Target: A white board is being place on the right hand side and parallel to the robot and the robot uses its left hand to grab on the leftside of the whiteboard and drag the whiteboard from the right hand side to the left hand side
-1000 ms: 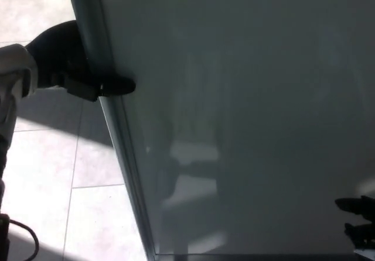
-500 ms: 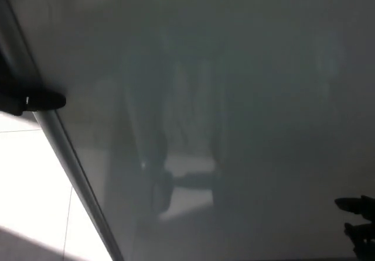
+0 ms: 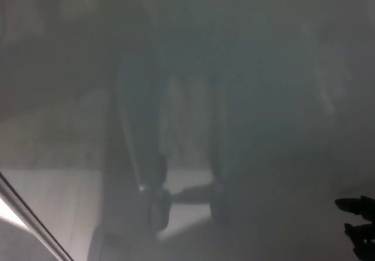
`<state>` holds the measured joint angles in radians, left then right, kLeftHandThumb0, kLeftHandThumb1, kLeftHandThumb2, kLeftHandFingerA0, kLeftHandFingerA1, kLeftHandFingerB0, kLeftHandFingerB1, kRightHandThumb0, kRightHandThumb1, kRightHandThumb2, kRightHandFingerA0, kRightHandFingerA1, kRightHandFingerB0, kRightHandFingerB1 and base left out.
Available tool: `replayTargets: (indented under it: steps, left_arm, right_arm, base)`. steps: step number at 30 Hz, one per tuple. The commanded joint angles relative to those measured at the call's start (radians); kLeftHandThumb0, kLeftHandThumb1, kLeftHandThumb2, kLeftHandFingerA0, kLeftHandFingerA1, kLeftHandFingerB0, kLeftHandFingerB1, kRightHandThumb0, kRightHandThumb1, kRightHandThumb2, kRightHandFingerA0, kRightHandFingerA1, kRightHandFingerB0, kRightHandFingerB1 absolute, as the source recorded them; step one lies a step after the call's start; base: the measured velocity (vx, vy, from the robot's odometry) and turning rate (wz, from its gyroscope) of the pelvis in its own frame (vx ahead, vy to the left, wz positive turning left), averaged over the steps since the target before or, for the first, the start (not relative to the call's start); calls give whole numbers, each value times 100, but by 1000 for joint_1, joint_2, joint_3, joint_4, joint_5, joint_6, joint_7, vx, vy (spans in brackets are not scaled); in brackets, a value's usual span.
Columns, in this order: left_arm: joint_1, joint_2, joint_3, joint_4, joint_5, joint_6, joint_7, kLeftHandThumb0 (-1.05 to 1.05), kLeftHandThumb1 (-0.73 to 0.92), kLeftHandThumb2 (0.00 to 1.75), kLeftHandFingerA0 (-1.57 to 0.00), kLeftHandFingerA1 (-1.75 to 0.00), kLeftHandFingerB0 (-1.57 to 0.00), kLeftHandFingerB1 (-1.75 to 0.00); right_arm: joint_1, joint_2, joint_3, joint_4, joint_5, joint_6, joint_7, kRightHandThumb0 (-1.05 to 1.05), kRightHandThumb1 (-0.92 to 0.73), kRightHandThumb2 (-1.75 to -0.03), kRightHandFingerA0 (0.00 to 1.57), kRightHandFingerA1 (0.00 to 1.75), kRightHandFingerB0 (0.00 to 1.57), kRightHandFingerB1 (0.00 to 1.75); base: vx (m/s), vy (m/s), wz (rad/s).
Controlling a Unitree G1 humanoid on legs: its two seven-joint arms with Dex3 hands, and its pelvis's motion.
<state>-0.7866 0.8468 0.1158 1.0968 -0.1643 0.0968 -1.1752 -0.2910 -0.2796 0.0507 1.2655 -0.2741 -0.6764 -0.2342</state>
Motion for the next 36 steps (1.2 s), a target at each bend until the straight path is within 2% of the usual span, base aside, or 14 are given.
replayTargets:
  steps: [1, 8, 10, 14, 19, 20, 22, 25, 26, 31, 32, 33, 35, 36]
  left_arm:
    - [4, 50, 44, 47, -16, -38, -72, -15, 75, 69, -88, -157, -91, -124]
    - [7, 66, 85, 109, -20, -59, -92, -5, 76, 71, -97, -137, -95, -114]
    - [10, 73, 89, 113, -15, -66, -96, -5, 76, 71, -92, -148, -92, -120]
    - [10, 85, 86, 124, -4, -60, -105, -2, 76, 70, -92, -142, -94, -113]
    - [10, 96, 88, 138, 10, -92, -76, -6, 76, 68, -88, -148, -89, -118]
    - [13, 101, 87, 138, 14, -107, -68, -17, 72, 66, -88, -160, -84, -125]
    - [11, 111, 89, 146, 18, -101, -58, -12, 78, 63, -79, -165, -83, -126]
    - [8, 125, 86, 156, 34, -102, -25, -23, 70, 67, -89, -158, -84, -122]
    - [11, 129, 94, 163, 29, -111, -30, -14, 78, 63, -76, -164, -81, -123]
    - [18, 147, 113, 185, 32, -135, -31, -14, 77, 64, -77, -160, -82, -123]
    - [19, 150, 118, 189, 30, -139, -37, -19, 72, 66, -87, -159, -82, -126]
    - [21, 153, 123, 192, 30, -143, -35, -15, 73, 64, -86, -161, -82, -128]
    - [17, 156, 131, 199, 28, -120, -31, -13, 73, 67, -87, -158, -84, -121]
    - [20, 157, 135, 199, 29, -126, -12, -8, 75, 64, -79, -156, -87, -113]
  right_arm:
    - [2, -12, 6, 6, -9, 11, -26, -18, -75, -62, 80, 58, 67, 41]
    - [-3, -11, 6, 8, -3, 19, -23, -19, -74, -62, 81, 62, 67, 41]
    - [-3, -10, 9, 7, -6, 23, -25, -19, -74, -62, 81, 61, 67, 41]
    - [-1, -8, 14, 5, -9, 25, -30, -18, -75, -62, 80, 57, 66, 42]
    - [-6, -4, 10, 6, -2, 19, -25, -18, -74, -62, 80, 58, 67, 41]
    - [-6, -5, 10, 7, -3, 19, -24, -19, -74, -62, 80, 57, 66, 41]
    - [-6, -6, 13, 9, -6, 12, -25, -18, -75, -62, 80, 59, 66, 41]
    - [-7, -7, 13, 9, -6, 20, -25, -18, -75, -62, 81, 59, 66, 41]
    - [-8, -6, 13, 9, -6, 21, -26, -19, -75, -62, 80, 58, 66, 41]
    - [-9, -5, 14, 9, -11, 15, -33, -18, -75, -62, 81, 59, 66, 42]
    - [-9, -6, 18, 8, -17, 17, -42, -19, -74, -62, 82, 59, 67, 41]
    - [-9, -5, 17, 8, -15, 20, -41, -19, -74, -62, 81, 58, 67, 41]
    - [-10, -3, 10, 9, -6, 21, -27, -19, -75, -62, 79, 56, 66, 41]
    - [-10, -3, 10, 9, -7, 19, -30, -19, -74, -62, 80, 56, 67, 41]
  base:
    - [0, 0, 0]
    - [0, 0, 0]
    - [0, 0, 0]
    - [0, 0, 0]
    - [0, 0, 0]
    - [0, 0, 0]
    - [0, 0, 0]
    - [0, 0, 0]
    - [0, 0, 0]
    - [0, 0, 0]
    - [0, 0, 0]
    - [0, 0, 0]
    - [0, 0, 0]
    - [0, 0, 0]
